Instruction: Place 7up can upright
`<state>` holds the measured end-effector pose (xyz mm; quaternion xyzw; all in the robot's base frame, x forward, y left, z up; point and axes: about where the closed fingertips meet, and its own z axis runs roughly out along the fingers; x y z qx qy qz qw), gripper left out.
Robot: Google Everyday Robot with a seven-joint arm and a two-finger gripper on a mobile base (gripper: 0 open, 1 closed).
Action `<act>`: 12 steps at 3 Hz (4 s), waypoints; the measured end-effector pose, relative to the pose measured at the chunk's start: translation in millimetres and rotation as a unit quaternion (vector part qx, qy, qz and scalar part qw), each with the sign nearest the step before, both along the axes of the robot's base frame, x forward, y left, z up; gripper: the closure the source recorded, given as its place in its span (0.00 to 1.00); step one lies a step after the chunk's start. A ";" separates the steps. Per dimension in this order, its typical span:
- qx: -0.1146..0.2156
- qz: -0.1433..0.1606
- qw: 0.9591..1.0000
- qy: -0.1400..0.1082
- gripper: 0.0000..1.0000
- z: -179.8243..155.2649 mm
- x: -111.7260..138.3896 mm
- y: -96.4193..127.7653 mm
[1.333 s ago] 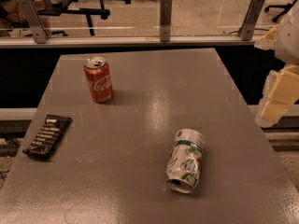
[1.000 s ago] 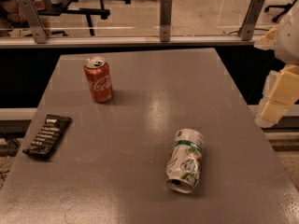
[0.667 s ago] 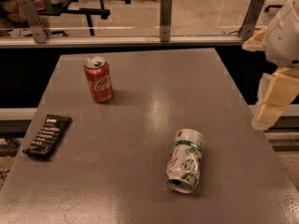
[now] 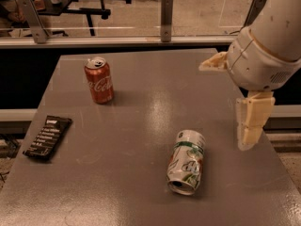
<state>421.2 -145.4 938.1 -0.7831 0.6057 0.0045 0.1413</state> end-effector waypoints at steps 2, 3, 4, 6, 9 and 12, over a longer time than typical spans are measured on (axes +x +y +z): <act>-0.009 0.204 0.979 0.003 0.00 -38.5 -36.4 39.7; -0.022 0.294 0.956 0.003 0.00 -52.8 -56.9 52.5; -0.035 0.348 0.937 0.005 0.00 -65.1 -71.3 62.2; -0.061 0.404 0.913 0.013 0.00 -86.2 -87.2 74.2; -0.075 0.401 0.912 0.039 0.53 -98.4 -78.7 78.8; 0.092 0.249 0.960 0.094 1.00 -40.2 -46.8 105.0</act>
Offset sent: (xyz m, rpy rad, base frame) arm -0.0621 0.0558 -0.0669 -0.0540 0.0150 0.7589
